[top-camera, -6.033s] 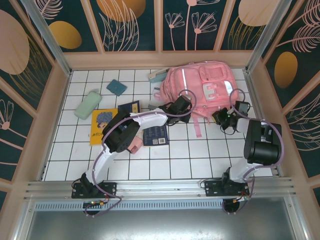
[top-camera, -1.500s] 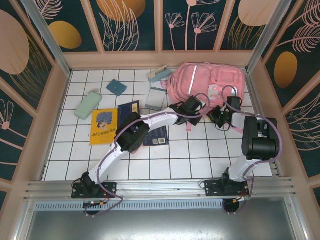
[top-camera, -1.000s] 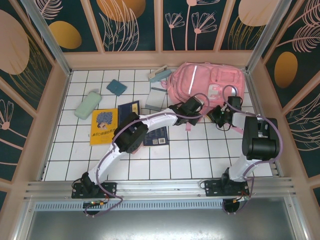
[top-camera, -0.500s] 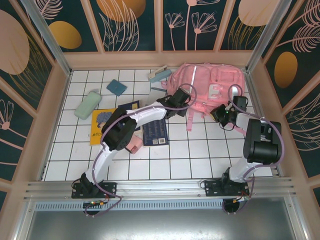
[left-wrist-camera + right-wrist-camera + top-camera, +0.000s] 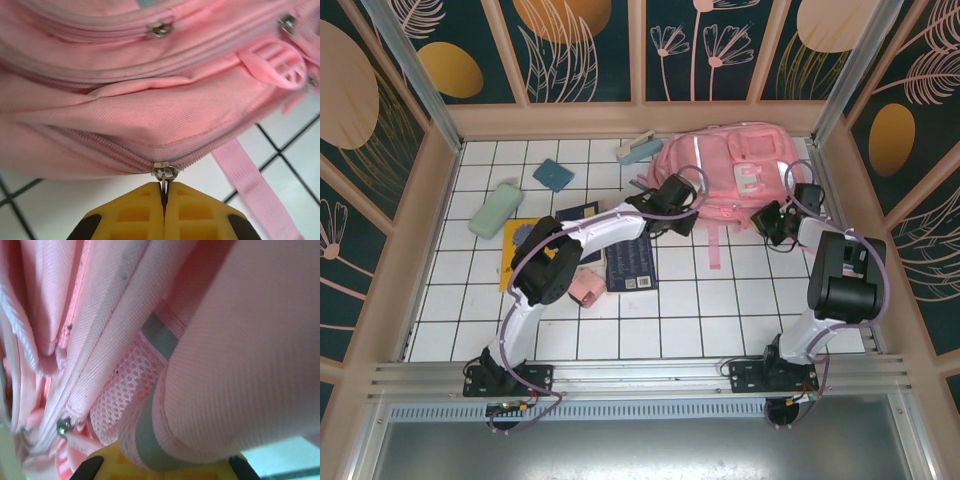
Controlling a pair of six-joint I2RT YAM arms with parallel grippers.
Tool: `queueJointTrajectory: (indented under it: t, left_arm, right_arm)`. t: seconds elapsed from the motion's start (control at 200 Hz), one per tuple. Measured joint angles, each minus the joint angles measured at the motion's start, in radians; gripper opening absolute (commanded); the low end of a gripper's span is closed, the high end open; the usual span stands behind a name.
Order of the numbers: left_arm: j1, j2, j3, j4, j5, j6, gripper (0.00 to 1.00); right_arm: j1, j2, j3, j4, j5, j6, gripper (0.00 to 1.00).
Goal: Pack the student bag
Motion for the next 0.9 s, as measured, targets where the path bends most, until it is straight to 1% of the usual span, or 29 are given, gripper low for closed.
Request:
queueJointTrajectory:
  t: [0.06, 0.105, 0.225, 0.285, 0.425, 0.5, 0.585, 0.685, 0.765, 0.901]
  left_arm:
    - [-0.017, 0.0, 0.0, 0.007, 0.024, -0.018, 0.0]
    - [-0.027, 0.0, 0.0, 0.011, 0.041, -0.034, 0.0]
    - [-0.05, 0.0, 0.001, 0.016, 0.094, -0.065, 0.0]
    - [-0.057, 0.0, 0.001, 0.016, 0.117, -0.072, 0.0]
    - [-0.061, 0.0, 0.001, 0.008, 0.167, -0.076, 0.0]
    - [-0.061, 0.0, 0.001, 0.003, 0.183, -0.075, 0.0]
    - [-0.061, 0.0, 0.001, 0.002, 0.195, -0.075, 0.0]
    - [-0.061, 0.0, 0.001, 0.002, 0.212, -0.071, 0.0]
    - [-0.061, 0.0, 0.0, 0.002, 0.22, -0.066, 0.0]
    - [-0.061, 0.0, -0.013, 0.003, 0.227, -0.058, 0.0]
  right_arm:
    - [-0.007, 0.016, 0.031, -0.012, 0.026, -0.008, 0.32]
    - [-0.012, 0.02, 0.046, -0.02, 0.045, -0.011, 0.43]
    - [-0.014, 0.005, 0.052, -0.031, 0.084, -0.011, 0.67]
    - [-0.011, -0.027, 0.038, -0.04, 0.108, -0.011, 0.71]
    - [0.022, -0.187, -0.064, -0.037, 0.126, 0.021, 0.68]
    - [0.071, -0.278, -0.142, -0.021, 0.122, 0.065, 0.67]
    - [0.148, -0.335, -0.22, 0.012, 0.117, 0.127, 0.65]
    - [0.237, -0.346, -0.279, 0.063, 0.11, 0.21, 0.63]
    - [0.285, -0.333, -0.291, 0.093, 0.107, 0.263, 0.58]
    - [0.33, -0.273, -0.274, 0.142, 0.122, 0.314, 0.45]
